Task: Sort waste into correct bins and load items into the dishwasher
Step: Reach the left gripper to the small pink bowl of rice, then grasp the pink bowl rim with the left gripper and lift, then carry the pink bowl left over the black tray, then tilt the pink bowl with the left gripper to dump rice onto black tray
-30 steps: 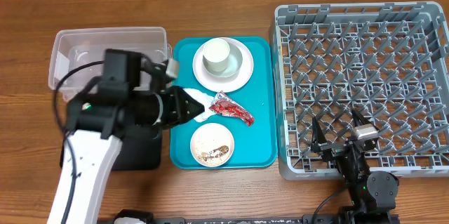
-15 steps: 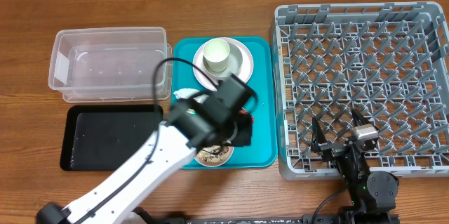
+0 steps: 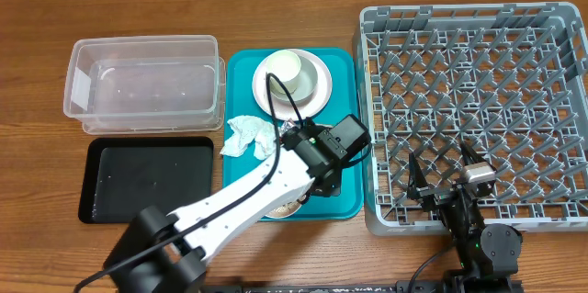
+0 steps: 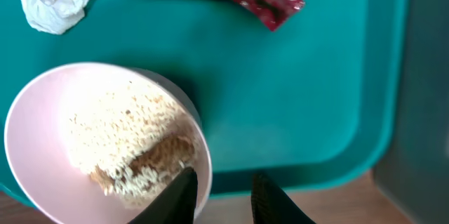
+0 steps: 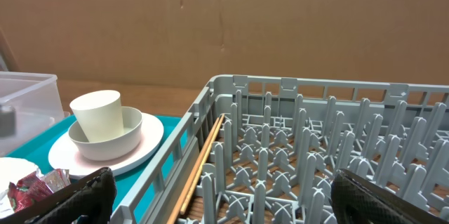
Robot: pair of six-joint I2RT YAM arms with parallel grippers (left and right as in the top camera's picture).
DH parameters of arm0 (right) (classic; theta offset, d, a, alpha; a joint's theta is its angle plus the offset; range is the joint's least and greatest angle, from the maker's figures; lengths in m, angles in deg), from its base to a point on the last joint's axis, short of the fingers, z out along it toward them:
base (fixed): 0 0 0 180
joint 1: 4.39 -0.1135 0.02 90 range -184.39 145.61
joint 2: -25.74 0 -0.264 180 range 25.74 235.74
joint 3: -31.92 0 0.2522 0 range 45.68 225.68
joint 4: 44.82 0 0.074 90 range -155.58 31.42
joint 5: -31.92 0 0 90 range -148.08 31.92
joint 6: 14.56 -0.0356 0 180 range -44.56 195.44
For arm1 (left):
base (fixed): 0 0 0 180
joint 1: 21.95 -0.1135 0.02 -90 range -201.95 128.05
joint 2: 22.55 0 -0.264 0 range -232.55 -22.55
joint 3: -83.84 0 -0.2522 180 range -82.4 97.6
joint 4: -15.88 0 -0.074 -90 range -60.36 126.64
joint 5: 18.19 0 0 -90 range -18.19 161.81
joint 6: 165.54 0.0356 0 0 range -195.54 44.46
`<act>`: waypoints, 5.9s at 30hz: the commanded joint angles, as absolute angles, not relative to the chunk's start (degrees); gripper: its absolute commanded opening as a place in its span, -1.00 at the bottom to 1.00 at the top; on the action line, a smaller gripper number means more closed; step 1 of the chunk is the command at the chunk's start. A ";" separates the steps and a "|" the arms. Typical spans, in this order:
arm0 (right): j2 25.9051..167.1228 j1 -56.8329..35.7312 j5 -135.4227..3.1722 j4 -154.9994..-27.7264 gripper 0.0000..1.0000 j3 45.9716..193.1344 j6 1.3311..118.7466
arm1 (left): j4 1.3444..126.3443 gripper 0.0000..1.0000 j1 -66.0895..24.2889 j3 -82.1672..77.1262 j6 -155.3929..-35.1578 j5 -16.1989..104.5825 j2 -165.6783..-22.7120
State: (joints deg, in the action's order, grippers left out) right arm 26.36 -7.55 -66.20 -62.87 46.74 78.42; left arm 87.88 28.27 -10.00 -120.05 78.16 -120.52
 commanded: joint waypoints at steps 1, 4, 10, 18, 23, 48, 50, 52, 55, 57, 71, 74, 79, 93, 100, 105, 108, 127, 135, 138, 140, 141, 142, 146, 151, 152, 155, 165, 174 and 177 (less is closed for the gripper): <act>25.91 -7.96 -66.03 -62.57 1.00 46.12 78.20 | 87.77 -0.42 27.90 -9.16 -120.82 81.22 -123.06; 25.91 -7.96 -66.03 -62.57 1.00 46.12 78.20 | 87.68 -0.42 27.90 -9.16 -120.82 81.24 -124.81; 25.91 -7.96 -66.03 -62.57 1.00 46.12 78.20 | 87.59 -0.44 27.90 -9.16 -121.03 81.22 -128.54; 25.91 -7.96 -66.03 -62.57 1.00 46.12 78.20 | 87.20 -0.49 27.90 -9.16 -121.01 81.02 -129.44; 25.91 -7.96 -66.03 -62.57 1.00 46.12 78.20 | 86.96 -0.53 27.90 -9.16 -121.03 81.20 -129.55; 25.91 -7.96 -66.03 -62.57 1.00 46.12 78.20 | 87.50 -0.60 27.90 -9.65 -122.13 81.20 -129.94; 25.91 -7.96 -66.03 -62.57 1.00 46.12 78.20 | 87.55 -0.64 27.90 -9.65 -122.13 81.20 -129.94; 25.91 -7.96 -66.03 -62.57 1.00 46.12 78.20 | 87.72 -0.69 27.90 -9.65 -122.32 81.20 -129.94; 25.91 -7.96 -66.03 -62.57 1.00 46.12 78.20 | 87.77 -0.74 27.90 -9.65 -122.32 81.20 -129.94; 25.91 -7.96 -66.03 -62.57 1.00 46.12 78.20 | 87.96 -0.78 27.90 -9.65 -122.32 81.15 -129.94; 25.91 -7.96 -66.03 -62.57 1.00 46.12 78.20 | 89.56 -0.92 27.90 -8.42 -121.80 80.82 -129.57; 25.91 -7.96 -66.03 -62.57 1.00 46.12 78.20 | 92.77 -0.92 27.90 -6.63 -118.48 81.90 -129.57; 25.91 -7.96 -66.03 -62.57 1.00 46.12 78.18 | 98.45 -0.92 27.90 -3.66 -117.06 87.67 -129.57; 25.91 -7.96 -66.03 -62.57 1.00 46.12 78.20 | 102.21 -0.92 27.87 -2.39 -115.98 90.48 -129.46; 25.91 -7.96 -66.03 -62.57 1.00 46.12 78.20 | 104.07 -0.92 27.48 -1.91 -115.98 91.27 -127.54; 25.91 -7.96 -66.03 -62.57 1.00 46.12 78.20 | 104.79 -0.92 25.40 -1.91 -115.98 88.67 -123.98; 25.91 -7.96 -66.03 -62.57 1.00 46.12 78.20 | 105.03 -0.92 22.89 -1.91 -115.22 87.82 -120.41; 25.91 -7.96 -66.03 -62.57 1.00 46.12 78.20 | 106.00 -0.92 -4.21 -2.00 -100.49 70.88 -104.04; 25.91 -7.96 -66.03 -62.57 1.00 46.12 78.20 | 106.35 -0.92 -15.14 -3.55 -95.46 65.20 -102.18; 25.91 -7.96 -66.01 -62.57 1.00 46.12 78.20 | 105.67 -0.92 -19.36 -4.86 -92.55 60.19 -101.57; 25.91 -7.96 -66.03 -62.57 1.00 46.12 78.20 | 105.49 -0.92 -22.11 -5.58 -90.35 56.87 -101.48; 25.91 -7.96 -66.03 -62.57 1.00 46.12 78.20 | 105.43 -0.91 -23.56 -5.89 -89.12 55.27 -101.48; 25.91 -7.96 -66.03 -62.57 1.00 46.12 78.20 | 105.30 -0.91 -25.28 -6.28 -87.77 53.44 -101.48; 25.91 -7.96 -66.03 -62.57 1.00 46.12 78.20 | 104.95 -0.92 -31.51 -7.85 -83.37 46.92 -101.48; 25.91 -7.96 -66.03 -62.57 1.00 46.12 78.20 | 104.57 -0.92 -40.41 -10.41 -77.69 37.74 -101.48; 25.91 -7.96 -66.01 -62.57 1.00 46.12 78.20 | 104.49 -0.91 -42.22 -10.98 -76.62 36.17 -101.48; 25.91 -7.96 -66.03 -62.57 1.00 46.12 78.20 | 103.00 -0.92 -48.17 -13.65 -73.91 31.54 -101.48; 25.91 -7.96 -66.01 -62.57 1.00 46.12 78.20 | 99.18 -0.92 -62.90 -23.11 -67.68 17.79 -101.48; 25.91 -7.96 -66.03 -62.57 1.00 46.12 78.20 | 99.15 -0.92 -68.28 -25.47 -65.28 14.53 -101.48; 25.91 -7.96 -66.03 -62.57 1.00 46.12 78.20 | 98.80 -0.92 -68.32 -25.47 -65.25 14.53 -101.48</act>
